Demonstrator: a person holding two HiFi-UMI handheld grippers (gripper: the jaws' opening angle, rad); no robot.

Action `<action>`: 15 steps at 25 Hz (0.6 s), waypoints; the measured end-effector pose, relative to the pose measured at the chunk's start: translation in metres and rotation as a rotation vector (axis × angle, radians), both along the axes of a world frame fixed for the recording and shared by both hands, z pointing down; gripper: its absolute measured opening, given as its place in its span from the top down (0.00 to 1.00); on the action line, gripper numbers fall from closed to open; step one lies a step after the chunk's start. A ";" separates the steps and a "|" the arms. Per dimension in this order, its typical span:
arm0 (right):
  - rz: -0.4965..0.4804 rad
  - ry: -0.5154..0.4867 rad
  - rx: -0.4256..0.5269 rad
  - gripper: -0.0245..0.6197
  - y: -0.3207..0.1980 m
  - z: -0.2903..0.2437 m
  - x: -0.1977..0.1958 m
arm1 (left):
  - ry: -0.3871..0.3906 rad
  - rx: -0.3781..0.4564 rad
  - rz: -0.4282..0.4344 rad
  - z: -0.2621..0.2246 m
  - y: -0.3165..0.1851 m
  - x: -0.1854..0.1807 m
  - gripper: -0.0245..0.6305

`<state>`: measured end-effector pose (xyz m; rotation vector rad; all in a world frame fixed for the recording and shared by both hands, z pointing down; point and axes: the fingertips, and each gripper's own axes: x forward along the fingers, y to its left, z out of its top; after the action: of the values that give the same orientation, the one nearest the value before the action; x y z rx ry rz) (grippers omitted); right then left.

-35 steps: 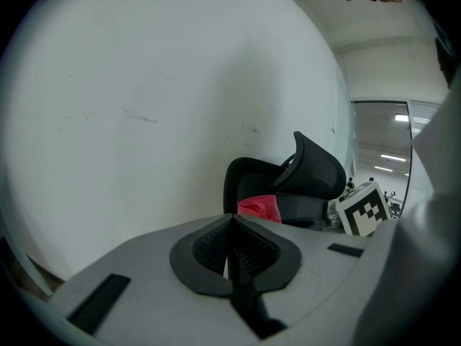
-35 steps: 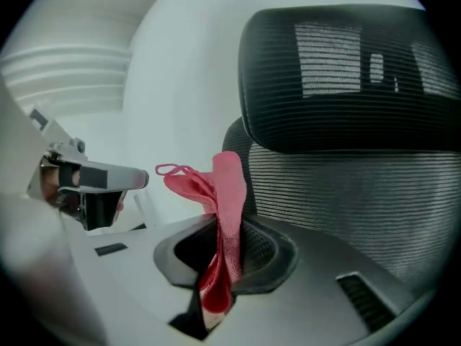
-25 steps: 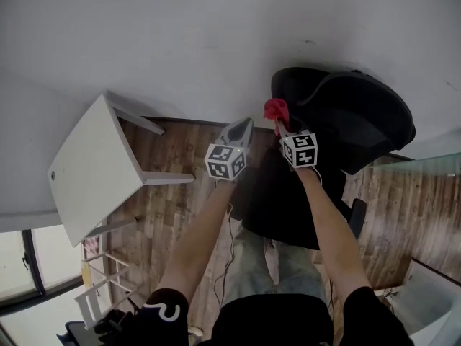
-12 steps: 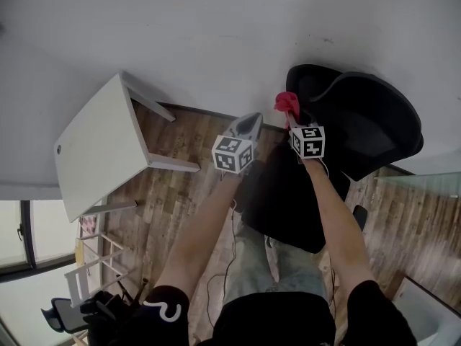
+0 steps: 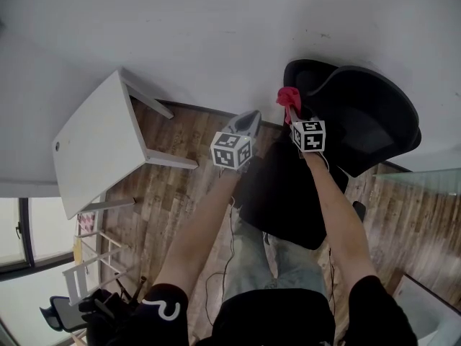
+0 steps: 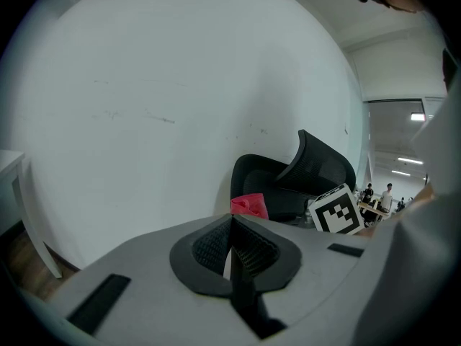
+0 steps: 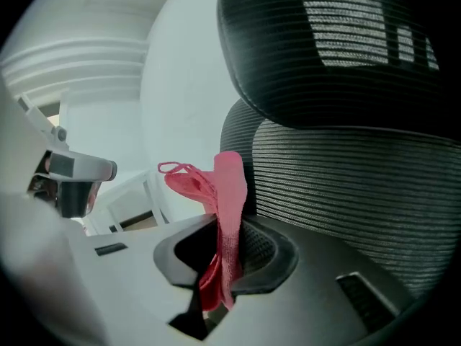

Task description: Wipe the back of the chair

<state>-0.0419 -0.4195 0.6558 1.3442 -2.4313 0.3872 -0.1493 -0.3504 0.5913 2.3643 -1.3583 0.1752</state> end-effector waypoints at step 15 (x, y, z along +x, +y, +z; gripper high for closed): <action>0.082 -0.019 -0.019 0.85 0.015 0.000 0.039 | 0.002 -0.003 0.046 -0.006 0.015 0.022 0.93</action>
<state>-0.0026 -0.4042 0.6556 1.4419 -2.3878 0.4444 -0.1272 -0.3356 0.5856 2.3944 -1.3029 0.1881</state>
